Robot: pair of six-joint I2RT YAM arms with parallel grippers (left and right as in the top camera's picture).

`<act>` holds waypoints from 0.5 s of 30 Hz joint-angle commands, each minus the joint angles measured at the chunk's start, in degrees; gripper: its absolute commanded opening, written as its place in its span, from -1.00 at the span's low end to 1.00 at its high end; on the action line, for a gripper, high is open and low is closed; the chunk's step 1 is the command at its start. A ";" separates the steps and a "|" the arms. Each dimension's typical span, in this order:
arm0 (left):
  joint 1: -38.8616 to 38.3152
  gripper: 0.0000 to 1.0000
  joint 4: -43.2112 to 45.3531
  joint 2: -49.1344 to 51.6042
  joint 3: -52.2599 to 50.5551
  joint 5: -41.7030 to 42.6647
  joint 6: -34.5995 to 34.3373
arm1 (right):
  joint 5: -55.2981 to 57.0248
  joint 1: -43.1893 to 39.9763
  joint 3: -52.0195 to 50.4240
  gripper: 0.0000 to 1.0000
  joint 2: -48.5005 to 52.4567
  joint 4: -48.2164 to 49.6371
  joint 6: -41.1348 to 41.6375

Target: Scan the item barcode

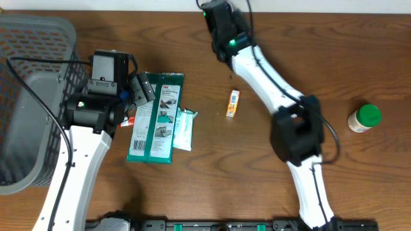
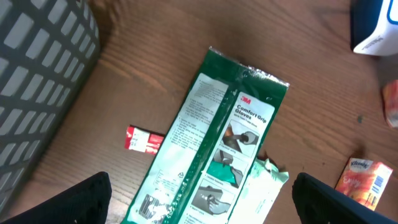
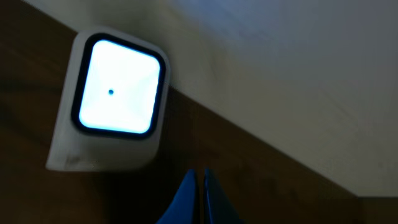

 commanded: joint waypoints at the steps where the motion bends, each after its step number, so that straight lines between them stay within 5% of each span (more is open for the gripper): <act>1: 0.13 0.86 0.07 -0.11 0.74 -0.74 0.90 | -4.52 -0.76 0.76 -0.98 -12.72 -7.02 6.56; 15: 0.13 0.86 0.07 -0.11 0.74 -0.74 0.90 | -21.79 -16.61 0.76 -0.98 -31.71 -45.29 17.81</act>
